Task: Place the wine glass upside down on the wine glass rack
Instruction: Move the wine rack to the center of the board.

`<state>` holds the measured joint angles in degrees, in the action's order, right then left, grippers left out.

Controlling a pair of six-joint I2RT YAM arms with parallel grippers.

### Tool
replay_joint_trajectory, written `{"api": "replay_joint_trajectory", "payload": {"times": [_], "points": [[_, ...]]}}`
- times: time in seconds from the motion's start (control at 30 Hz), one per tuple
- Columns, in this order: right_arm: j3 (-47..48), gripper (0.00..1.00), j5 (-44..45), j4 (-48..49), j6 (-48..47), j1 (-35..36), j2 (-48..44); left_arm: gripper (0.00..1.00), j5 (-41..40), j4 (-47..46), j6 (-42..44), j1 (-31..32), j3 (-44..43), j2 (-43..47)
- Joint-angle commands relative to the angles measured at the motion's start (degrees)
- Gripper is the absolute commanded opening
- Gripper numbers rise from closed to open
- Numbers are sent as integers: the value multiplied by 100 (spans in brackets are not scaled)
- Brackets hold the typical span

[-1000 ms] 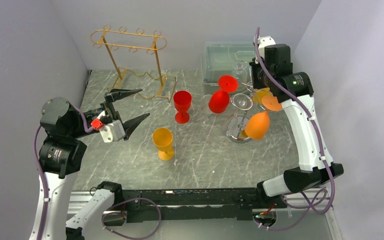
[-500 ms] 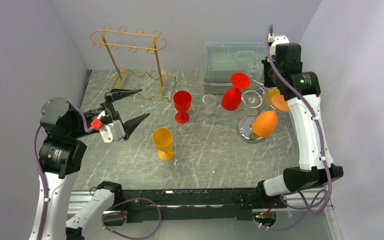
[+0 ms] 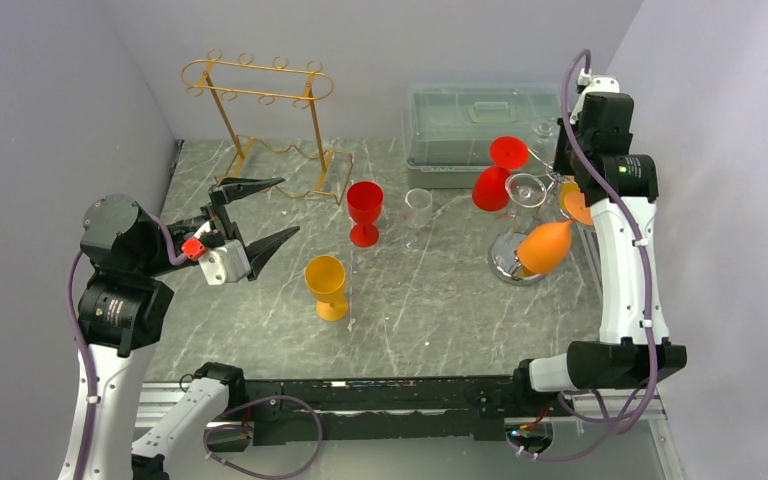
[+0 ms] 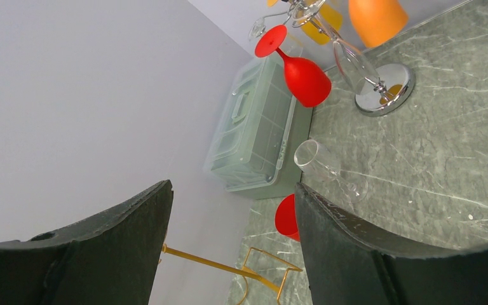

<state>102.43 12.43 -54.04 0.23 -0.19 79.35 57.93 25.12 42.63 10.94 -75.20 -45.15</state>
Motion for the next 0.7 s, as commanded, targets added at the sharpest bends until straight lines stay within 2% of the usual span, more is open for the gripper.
{"api": "replay_joint_trajectory", "payload": {"times": [0.0,0.07,0.13,0.27,0.33,0.47,0.67], "points": [[30,0,329,1871,-84,-182,-573,75,0,-43,63,-13,-1,24],[-57,2,230,1860,-34,-184,-589,75,0,-43,63,-13,-1,24],[-32,19,14,1775,129,-184,-562,75,0,-43,63,-13,-1,24],[159,46,-324,1529,335,-184,-463,75,0,-43,63,-13,-1,24],[249,55,-443,1437,378,-184,-429,75,0,-43,63,-13,-1,24],[375,62,-663,1403,455,-184,-468,75,0,-43,63,-13,-1,24],[918,63,-922,1145,592,-50,-303,75,0,-43,63,-13,-1,24]]}}
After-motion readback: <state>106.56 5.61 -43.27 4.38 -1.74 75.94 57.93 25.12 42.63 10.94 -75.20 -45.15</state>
